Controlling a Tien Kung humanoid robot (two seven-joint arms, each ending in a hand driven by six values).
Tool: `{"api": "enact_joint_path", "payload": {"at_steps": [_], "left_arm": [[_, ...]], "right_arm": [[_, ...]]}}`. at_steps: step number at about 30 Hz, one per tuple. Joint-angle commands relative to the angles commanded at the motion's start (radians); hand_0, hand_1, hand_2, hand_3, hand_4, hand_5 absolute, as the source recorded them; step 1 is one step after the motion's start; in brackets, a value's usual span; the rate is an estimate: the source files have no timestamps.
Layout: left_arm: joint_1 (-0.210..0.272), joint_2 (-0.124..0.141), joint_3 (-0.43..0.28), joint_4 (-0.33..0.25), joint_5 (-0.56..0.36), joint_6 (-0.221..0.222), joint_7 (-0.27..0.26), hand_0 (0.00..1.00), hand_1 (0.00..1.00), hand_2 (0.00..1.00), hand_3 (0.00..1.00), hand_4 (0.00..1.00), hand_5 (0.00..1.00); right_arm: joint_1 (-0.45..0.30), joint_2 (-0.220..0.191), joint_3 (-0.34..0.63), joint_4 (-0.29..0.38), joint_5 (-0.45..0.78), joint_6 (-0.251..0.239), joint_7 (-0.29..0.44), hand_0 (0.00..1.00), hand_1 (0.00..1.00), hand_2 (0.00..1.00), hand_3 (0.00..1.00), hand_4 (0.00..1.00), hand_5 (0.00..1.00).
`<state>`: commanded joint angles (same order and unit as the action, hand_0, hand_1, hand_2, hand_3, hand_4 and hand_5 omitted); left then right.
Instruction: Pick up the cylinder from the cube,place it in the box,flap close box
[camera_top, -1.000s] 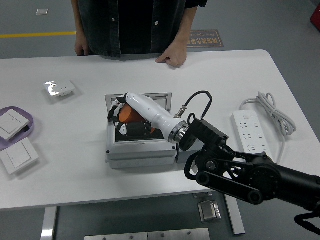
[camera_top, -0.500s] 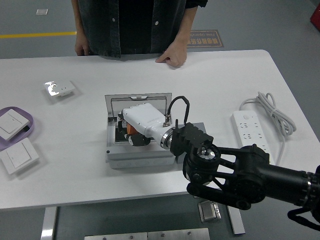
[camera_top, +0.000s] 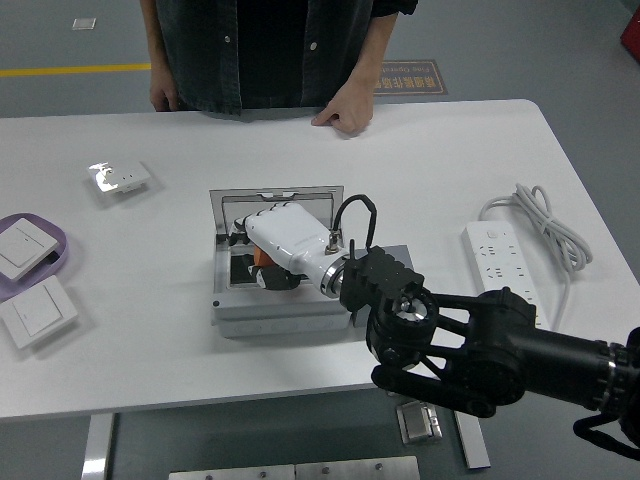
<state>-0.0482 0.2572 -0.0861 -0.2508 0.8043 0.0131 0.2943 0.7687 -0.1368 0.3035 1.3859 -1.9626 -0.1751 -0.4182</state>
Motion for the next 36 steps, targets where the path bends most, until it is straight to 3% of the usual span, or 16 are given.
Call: {"api": "enact_joint_path", "payload": {"at_steps": [5, 6, 11, 12, 17, 18, 23, 28, 29, 30, 35, 36], "left_arm": [[0.0, -0.001, 0.006, -0.001, -0.005, 0.002, -0.002, 0.626, 0.623, 0.552, 0.598, 0.675, 0.399], [0.0, -0.001, 0.007, -0.001, -0.007, 0.002, -0.002, 0.626, 0.622, 0.542, 0.597, 0.673, 0.398], [-0.002, -0.002, 0.014, -0.003, -0.012, 0.005, -0.005, 0.626, 0.622, 0.542, 0.597, 0.673, 0.398], [-0.002, -0.002, 0.015, -0.003, -0.013, 0.005, -0.006, 0.626, 0.622, 0.537, 0.595, 0.67, 0.393], [-0.002, -0.003, 0.02, -0.004, -0.018, 0.009, -0.009, 0.626, 0.622, 0.537, 0.595, 0.67, 0.393], [-0.002, -0.003, 0.02, -0.004, -0.019, 0.009, -0.01, 0.625, 0.622, 0.537, 0.592, 0.668, 0.393], [-0.002, -0.004, 0.019, -0.004, -0.019, 0.01, -0.009, 0.625, 0.622, 0.537, 0.592, 0.668, 0.393], [-0.005, -0.001, 0.017, -0.005, -0.016, 0.01, -0.01, 0.625, 0.621, 0.536, 0.591, 0.666, 0.392], [-0.006, 0.001, 0.017, -0.005, -0.015, 0.011, -0.01, 0.625, 0.621, 0.536, 0.591, 0.666, 0.392], [-0.006, 0.002, 0.016, -0.005, -0.015, 0.011, -0.011, 0.625, 0.621, 0.536, 0.59, 0.664, 0.391], [-0.01, 0.007, 0.014, -0.007, -0.009, 0.012, -0.011, 0.625, 0.621, 0.536, 0.59, 0.664, 0.391], [-0.01, 0.008, 0.012, -0.007, -0.007, 0.011, -0.011, 0.625, 0.62, 0.535, 0.589, 0.659, 0.389]], "right_arm": [[-0.002, -0.002, -0.004, -0.006, -0.008, 0.0, 0.007, 0.806, 0.704, 0.729, 0.702, 0.565, 0.325], [-0.003, -0.003, -0.004, -0.007, -0.008, -0.001, 0.01, 0.826, 0.719, 0.742, 0.782, 0.766, 0.384], [-0.006, -0.005, -0.001, -0.01, -0.004, -0.012, 0.026, 0.826, 0.719, 0.742, 0.782, 0.766, 0.384], [-0.007, -0.006, 0.001, -0.01, -0.001, -0.017, 0.031, 0.841, 0.726, 0.747, 0.833, 0.874, 0.422], [-0.023, -0.022, 0.029, 0.007, 0.097, -0.09, 0.09, 0.841, 0.726, 0.747, 0.833, 0.874, 0.422], [-0.03, -0.03, 0.04, 0.019, 0.127, -0.112, 0.112, 0.84, 0.725, 0.742, 0.859, 0.936, 0.433], [-0.041, -0.081, 0.087, 0.108, 0.312, -0.218, 0.203, 0.84, 0.725, 0.742, 0.859, 0.936, 0.433], [-0.001, -0.127, 0.11, 0.192, 0.46, -0.248, 0.199, 0.812, 0.702, 0.722, 0.848, 0.949, 0.43], [0.011, -0.133, 0.11, 0.197, 0.484, -0.247, 0.195, 0.812, 0.702, 0.722, 0.848, 0.949, 0.43], [0.021, -0.136, 0.109, 0.198, 0.504, -0.246, 0.192, 0.758, 0.643, 0.677, 0.76, 0.743, 0.349], [0.082, -0.134, 0.07, 0.129, 0.61, -0.24, 0.203, 0.758, 0.643, 0.677, 0.76, 0.743, 0.349], [0.095, -0.13, 0.057, 0.105, 0.633, -0.238, 0.21, 0.717, 0.622, 0.669, 0.722, 0.733, 0.37]]}}
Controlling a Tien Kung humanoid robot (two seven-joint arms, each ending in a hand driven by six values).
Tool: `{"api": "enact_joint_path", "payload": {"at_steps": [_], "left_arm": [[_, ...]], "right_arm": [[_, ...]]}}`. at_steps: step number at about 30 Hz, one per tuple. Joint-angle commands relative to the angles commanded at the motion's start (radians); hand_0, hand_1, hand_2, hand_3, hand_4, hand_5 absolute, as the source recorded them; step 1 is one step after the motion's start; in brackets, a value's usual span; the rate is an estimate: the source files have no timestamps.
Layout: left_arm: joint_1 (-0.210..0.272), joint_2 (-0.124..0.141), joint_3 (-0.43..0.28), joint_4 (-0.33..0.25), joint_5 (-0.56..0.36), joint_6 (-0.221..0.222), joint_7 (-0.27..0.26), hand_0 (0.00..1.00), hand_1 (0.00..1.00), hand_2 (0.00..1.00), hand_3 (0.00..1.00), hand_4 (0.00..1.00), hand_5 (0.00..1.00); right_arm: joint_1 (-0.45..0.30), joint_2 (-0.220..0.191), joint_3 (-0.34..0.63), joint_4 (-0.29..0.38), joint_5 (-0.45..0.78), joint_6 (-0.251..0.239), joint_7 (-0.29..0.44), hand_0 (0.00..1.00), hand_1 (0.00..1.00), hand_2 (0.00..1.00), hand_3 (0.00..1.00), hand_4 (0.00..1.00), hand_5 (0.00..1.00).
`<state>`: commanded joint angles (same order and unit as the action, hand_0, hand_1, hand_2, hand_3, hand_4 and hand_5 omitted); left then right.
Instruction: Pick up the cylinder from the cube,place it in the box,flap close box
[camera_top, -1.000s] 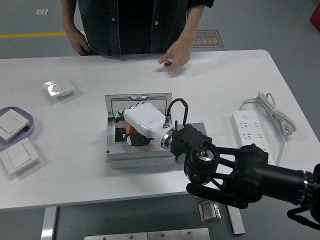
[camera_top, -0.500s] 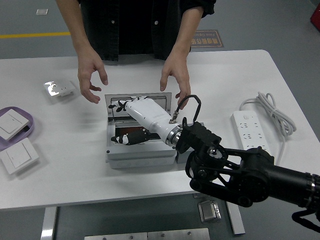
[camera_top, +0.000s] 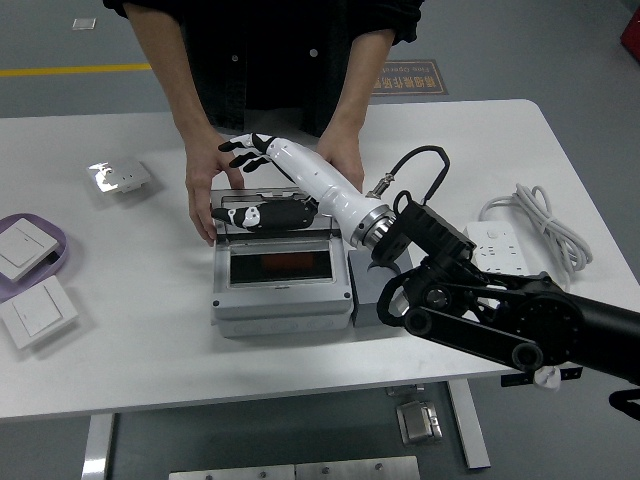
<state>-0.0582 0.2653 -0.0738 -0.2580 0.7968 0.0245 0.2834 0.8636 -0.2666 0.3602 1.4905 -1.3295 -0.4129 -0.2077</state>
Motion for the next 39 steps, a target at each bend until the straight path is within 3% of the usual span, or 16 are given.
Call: {"api": "enact_joint_path", "payload": {"at_steps": [8, 12, 21, 29, 39], "left_arm": [[-0.001, 0.001, -0.004, -0.002, 0.008, 0.002, -0.001, 0.624, 0.618, 0.535, 0.59, 0.65, 0.38], [0.001, -0.001, -0.006, -0.002, 0.011, 0.004, -0.002, 0.624, 0.618, 0.535, 0.588, 0.648, 0.378], [0.001, -0.003, 0.009, -0.007, -0.006, 0.013, -0.011, 0.624, 0.617, 0.535, 0.584, 0.647, 0.375], [0.005, -0.004, 0.015, -0.008, -0.015, 0.019, -0.016, 0.624, 0.614, 0.535, 0.583, 0.648, 0.375], [0.007, -0.004, 0.022, -0.005, -0.032, 0.035, -0.03, 0.624, 0.614, 0.535, 0.583, 0.648, 0.372]], "right_arm": [[0.051, 0.021, -0.083, -0.175, 0.12, 0.015, 0.052, 0.699, 0.616, 0.664, 0.721, 0.729, 0.375], [0.048, 0.016, -0.092, -0.207, 0.116, 0.019, 0.058, 0.678, 0.609, 0.663, 0.712, 0.732, 0.385], [0.027, -0.006, -0.093, -0.134, 0.065, 0.009, 0.046, 0.667, 0.607, 0.66, 0.712, 0.733, 0.39], [-0.005, -0.062, -0.109, -0.008, 0.011, 0.014, 0.009, 0.656, 0.602, 0.658, 0.709, 0.735, 0.399], [-0.063, -0.099, -0.069, 0.048, 0.111, 0.071, -0.02, 0.601, 0.596, 0.657, 0.704, 0.731, 0.402]]}}
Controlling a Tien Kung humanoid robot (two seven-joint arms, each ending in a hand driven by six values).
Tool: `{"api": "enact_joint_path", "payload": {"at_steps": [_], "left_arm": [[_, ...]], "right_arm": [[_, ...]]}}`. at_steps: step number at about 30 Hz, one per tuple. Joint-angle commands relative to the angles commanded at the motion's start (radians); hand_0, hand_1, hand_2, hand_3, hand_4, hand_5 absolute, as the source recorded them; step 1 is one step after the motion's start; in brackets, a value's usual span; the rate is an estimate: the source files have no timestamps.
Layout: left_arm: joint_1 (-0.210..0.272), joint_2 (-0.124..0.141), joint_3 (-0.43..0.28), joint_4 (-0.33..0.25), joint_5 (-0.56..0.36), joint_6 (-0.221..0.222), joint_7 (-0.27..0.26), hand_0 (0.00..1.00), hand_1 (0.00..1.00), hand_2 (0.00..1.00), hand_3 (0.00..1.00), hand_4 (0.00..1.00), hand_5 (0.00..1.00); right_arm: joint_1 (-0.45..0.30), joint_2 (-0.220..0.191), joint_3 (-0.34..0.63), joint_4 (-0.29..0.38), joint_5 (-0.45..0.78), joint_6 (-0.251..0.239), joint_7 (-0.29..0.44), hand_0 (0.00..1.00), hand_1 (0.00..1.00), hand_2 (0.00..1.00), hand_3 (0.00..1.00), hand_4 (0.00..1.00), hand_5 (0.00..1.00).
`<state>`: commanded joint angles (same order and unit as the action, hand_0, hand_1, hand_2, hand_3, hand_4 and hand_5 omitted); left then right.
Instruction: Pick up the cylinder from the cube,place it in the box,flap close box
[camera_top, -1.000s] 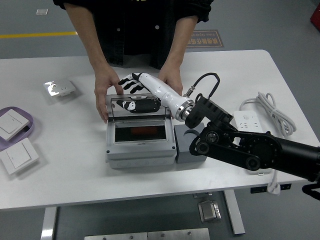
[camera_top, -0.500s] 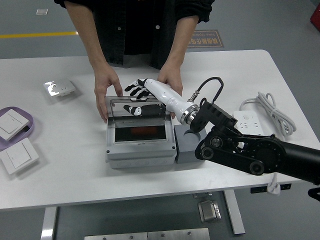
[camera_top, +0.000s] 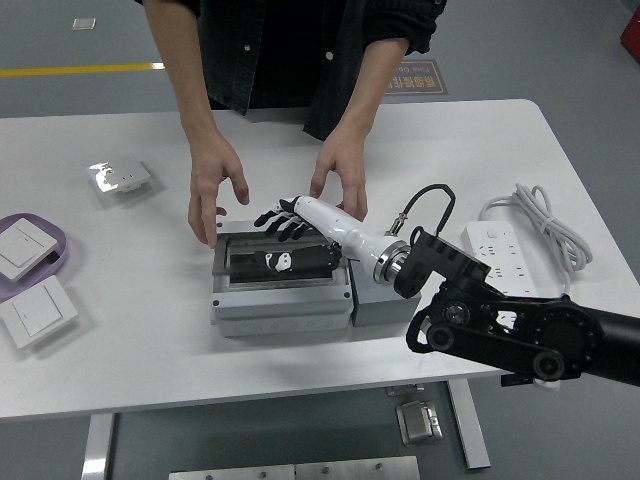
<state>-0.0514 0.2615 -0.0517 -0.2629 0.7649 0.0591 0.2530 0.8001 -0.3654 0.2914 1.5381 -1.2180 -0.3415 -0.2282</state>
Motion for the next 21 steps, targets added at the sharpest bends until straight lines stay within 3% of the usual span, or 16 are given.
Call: {"api": "enact_joint_path", "payload": {"at_steps": [8, 15, 19, 21], "left_arm": [[-0.003, 0.009, 0.03, -0.001, -0.026, 0.013, -0.017, 0.624, 0.612, 0.534, 0.583, 0.648, 0.373], [-0.032, 0.043, 0.039, 0.001, -0.004, 0.007, -0.013, 0.623, 0.612, 0.534, 0.582, 0.646, 0.371], [-0.041, 0.056, 0.044, 0.001, 0.006, -0.001, -0.007, 0.623, 0.612, 0.534, 0.582, 0.646, 0.371], [-0.044, 0.061, 0.048, 0.0, 0.01, -0.005, -0.004, 0.624, 0.611, 0.534, 0.582, 0.647, 0.37]], "right_arm": [[-0.055, -0.052, 0.117, 0.035, -0.01, -0.004, -0.004, 0.608, 0.604, 0.667, 0.719, 0.725, 0.41], [-0.214, -0.171, 0.334, 0.157, -0.072, -0.065, 0.054, 0.616, 0.606, 0.67, 0.725, 0.706, 0.416], [-0.331, -0.215, 0.486, 0.235, -0.055, -0.106, 0.129, 0.616, 0.606, 0.67, 0.725, 0.706, 0.416], [-0.398, -0.229, 0.57, 0.241, -0.043, -0.123, 0.169, 0.607, 0.598, 0.663, 0.707, 0.709, 0.411]]}}
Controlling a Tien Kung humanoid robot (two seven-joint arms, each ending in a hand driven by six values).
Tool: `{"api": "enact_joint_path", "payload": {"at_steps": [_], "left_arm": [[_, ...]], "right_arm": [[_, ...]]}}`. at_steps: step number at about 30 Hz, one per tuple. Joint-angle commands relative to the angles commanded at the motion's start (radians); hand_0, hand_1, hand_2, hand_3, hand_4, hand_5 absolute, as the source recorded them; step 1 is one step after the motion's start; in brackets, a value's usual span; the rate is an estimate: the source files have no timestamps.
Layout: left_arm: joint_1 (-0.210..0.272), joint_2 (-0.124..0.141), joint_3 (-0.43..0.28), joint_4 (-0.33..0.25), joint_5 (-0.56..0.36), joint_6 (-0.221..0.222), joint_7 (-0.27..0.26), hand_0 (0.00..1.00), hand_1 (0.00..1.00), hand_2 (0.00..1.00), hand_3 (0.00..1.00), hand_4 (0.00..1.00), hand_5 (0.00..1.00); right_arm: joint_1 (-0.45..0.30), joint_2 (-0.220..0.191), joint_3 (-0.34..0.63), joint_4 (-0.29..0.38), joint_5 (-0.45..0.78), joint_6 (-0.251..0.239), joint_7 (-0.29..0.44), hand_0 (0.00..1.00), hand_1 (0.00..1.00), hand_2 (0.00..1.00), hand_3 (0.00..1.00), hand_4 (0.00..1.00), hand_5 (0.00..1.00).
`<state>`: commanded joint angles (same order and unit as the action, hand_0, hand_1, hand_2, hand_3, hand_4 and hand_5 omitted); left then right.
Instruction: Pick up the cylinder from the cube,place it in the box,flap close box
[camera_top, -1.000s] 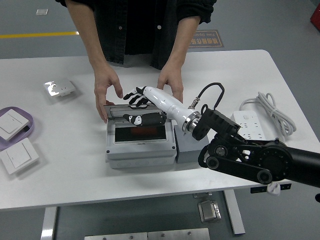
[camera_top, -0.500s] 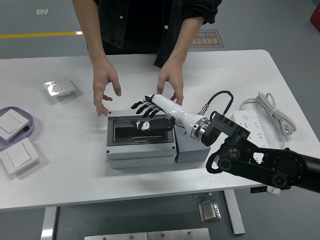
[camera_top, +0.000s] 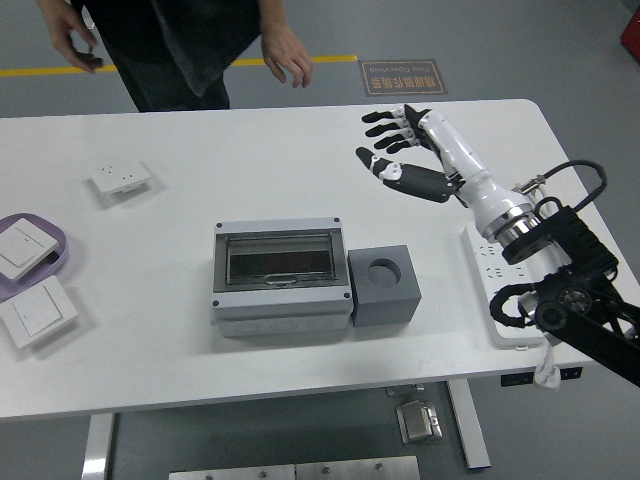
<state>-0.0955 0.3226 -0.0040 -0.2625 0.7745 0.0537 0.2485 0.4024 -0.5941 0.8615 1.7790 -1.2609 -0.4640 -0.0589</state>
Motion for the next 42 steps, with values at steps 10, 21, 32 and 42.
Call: {"api": "enact_joint_path", "payload": {"at_steps": [10, 21, 32, 42], "left_arm": [[-0.022, 0.009, -0.005, -0.007, 0.027, -0.005, -0.001, 0.624, 0.612, 0.534, 0.582, 0.648, 0.37], [0.002, 0.002, 0.002, -0.005, 0.013, -0.009, 0.004, 0.625, 0.614, 0.537, 0.583, 0.655, 0.371], [0.049, -0.01, -0.014, 0.004, 0.001, -0.027, 0.022, 0.625, 0.615, 0.539, 0.584, 0.662, 0.367], [0.069, -0.04, -0.047, 0.009, 0.006, -0.043, 0.038, 0.627, 0.616, 0.541, 0.584, 0.671, 0.355]], "right_arm": [[-0.271, -0.016, 0.372, 0.0, 0.059, -0.05, 0.159, 0.6, 0.58, 0.645, 0.682, 0.69, 0.403], [-0.348, 0.013, 0.631, 0.0, 0.088, -0.042, 0.211, 0.59, 0.559, 0.622, 0.659, 0.679, 0.406], [-0.214, 0.063, 0.557, -0.092, 0.121, -0.041, 0.18, 0.588, 0.561, 0.629, 0.665, 0.738, 0.455], [-0.11, 0.102, 0.504, -0.194, 0.147, -0.027, 0.155, 0.598, 0.584, 0.63, 0.664, 0.723, 0.443]]}}
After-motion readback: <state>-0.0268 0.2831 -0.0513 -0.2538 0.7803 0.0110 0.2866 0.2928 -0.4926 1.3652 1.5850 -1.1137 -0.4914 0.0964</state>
